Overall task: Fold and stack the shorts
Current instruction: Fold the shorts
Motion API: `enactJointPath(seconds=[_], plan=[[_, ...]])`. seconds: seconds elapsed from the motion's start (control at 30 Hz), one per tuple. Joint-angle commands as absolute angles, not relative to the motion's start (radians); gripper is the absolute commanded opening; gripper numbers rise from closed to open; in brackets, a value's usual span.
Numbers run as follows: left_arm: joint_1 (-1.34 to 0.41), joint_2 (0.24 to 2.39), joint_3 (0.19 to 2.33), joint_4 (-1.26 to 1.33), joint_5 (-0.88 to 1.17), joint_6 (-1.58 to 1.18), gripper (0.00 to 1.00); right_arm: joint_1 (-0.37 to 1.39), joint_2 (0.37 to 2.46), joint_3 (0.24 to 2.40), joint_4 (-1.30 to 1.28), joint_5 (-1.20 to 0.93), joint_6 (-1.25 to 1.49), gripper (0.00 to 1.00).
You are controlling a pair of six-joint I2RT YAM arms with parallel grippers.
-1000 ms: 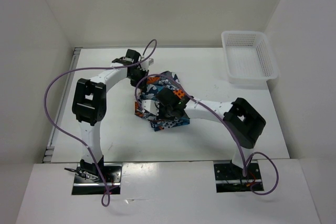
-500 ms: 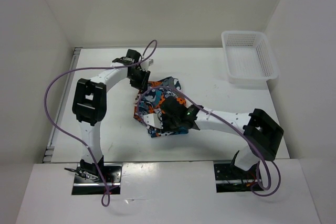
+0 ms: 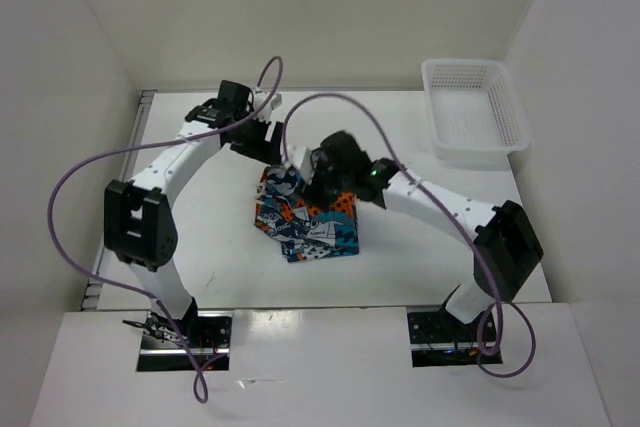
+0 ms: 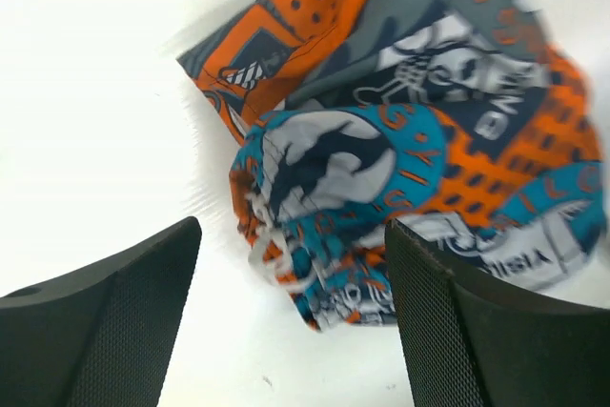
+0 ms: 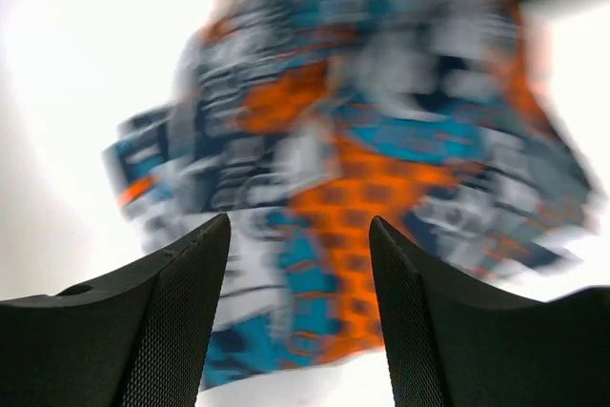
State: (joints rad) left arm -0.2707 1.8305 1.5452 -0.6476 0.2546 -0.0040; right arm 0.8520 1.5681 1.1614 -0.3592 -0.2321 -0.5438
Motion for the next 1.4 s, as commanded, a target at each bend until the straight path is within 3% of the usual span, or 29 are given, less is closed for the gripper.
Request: enactJointPath(seconds=[0.0,0.23,0.57,0.67,0.77,0.83,0.9,1.07,1.1,1.2,1.37], plan=[[-0.265,1.689,1.516,-0.702,0.265,0.000,0.85,0.669,1.621,1.275,-0.327,-0.293,-0.341,0.66],[-0.265,1.631,1.263,-0.749,0.347,0.000,0.84,0.445,1.906,1.479,-0.308,-0.377,-0.213,0.67],[-0.265,1.698,1.161,-0.657,0.451,0.000,0.84,0.383,2.127,1.649,-0.268,-0.497,-0.111,0.68],[-0.265,1.735,1.132,-0.657,0.499,0.000,0.84,0.383,2.147,1.637,-0.259,-0.497,-0.063,0.62],[-0.265,1.788,1.105,-0.626,0.489,0.000,0.70,0.373,2.160,1.609,-0.239,-0.497,-0.011,0.52],[-0.265,1.824,1.094,-0.614,0.498,0.000,0.53,0.373,2.170,1.609,-0.229,-0.463,0.020,0.39],[-0.265,1.868,1.104,-0.604,0.512,0.000,0.43,0.373,2.171,1.609,-0.215,-0.433,0.078,0.24],[-0.265,1.904,1.126,-0.606,0.512,0.000,0.16,0.373,2.180,1.641,-0.178,-0.351,0.215,0.02],[-0.265,1.890,1.126,-0.618,0.512,0.000,0.10,0.364,2.189,1.652,-0.169,-0.335,0.234,0.00],[-0.265,1.810,1.126,-0.652,0.493,0.000,0.03,0.353,2.189,1.692,-0.169,-0.205,0.334,0.00],[-0.275,1.736,1.105,-0.724,0.457,0.000,0.00,0.353,2.209,1.743,-0.215,-0.046,0.422,0.00]])
